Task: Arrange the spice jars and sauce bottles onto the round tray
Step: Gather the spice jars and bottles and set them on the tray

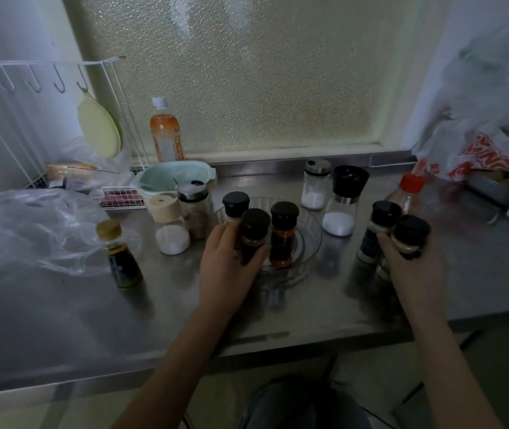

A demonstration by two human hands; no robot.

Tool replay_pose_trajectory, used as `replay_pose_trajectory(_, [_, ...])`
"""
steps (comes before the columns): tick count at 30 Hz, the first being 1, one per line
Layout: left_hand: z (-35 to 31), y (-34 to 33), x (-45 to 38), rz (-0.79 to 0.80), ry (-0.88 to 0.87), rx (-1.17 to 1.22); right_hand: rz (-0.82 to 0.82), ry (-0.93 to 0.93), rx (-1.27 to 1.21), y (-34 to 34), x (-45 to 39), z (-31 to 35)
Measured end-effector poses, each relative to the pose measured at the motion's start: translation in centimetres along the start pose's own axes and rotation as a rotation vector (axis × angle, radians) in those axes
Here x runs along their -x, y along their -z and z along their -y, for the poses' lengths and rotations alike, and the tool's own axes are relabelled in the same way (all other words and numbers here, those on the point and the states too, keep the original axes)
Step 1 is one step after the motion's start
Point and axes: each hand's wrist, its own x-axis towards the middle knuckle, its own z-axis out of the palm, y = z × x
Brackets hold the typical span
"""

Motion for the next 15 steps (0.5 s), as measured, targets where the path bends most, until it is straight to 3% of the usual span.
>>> replay_pose_trajectory(3, [0.8, 0.2, 0.1, 0.004, 0.079, -0.004, -0.18, 0.031, 0.079, 0.2, 1.6, 0.7])
replay_pose_trajectory(6, [1.4, 0.0, 0.3, 0.014, 0.181, 0.056, -0.216, 0.16, -0.137, -0.3, 3.7, 4.1])
replay_pose_trajectory(12, [2.4, 0.7, 0.0, -0.106, 0.285, -0.023, 0.273, 0.302, -0.024, -5.9, 4.9, 9.1])
replay_pose_trajectory(15, [3.2, 1.2, -0.3, -0.102, 0.3, 0.013, 0.409, 0.289, 0.056, -7.9, 4.4, 8.2])
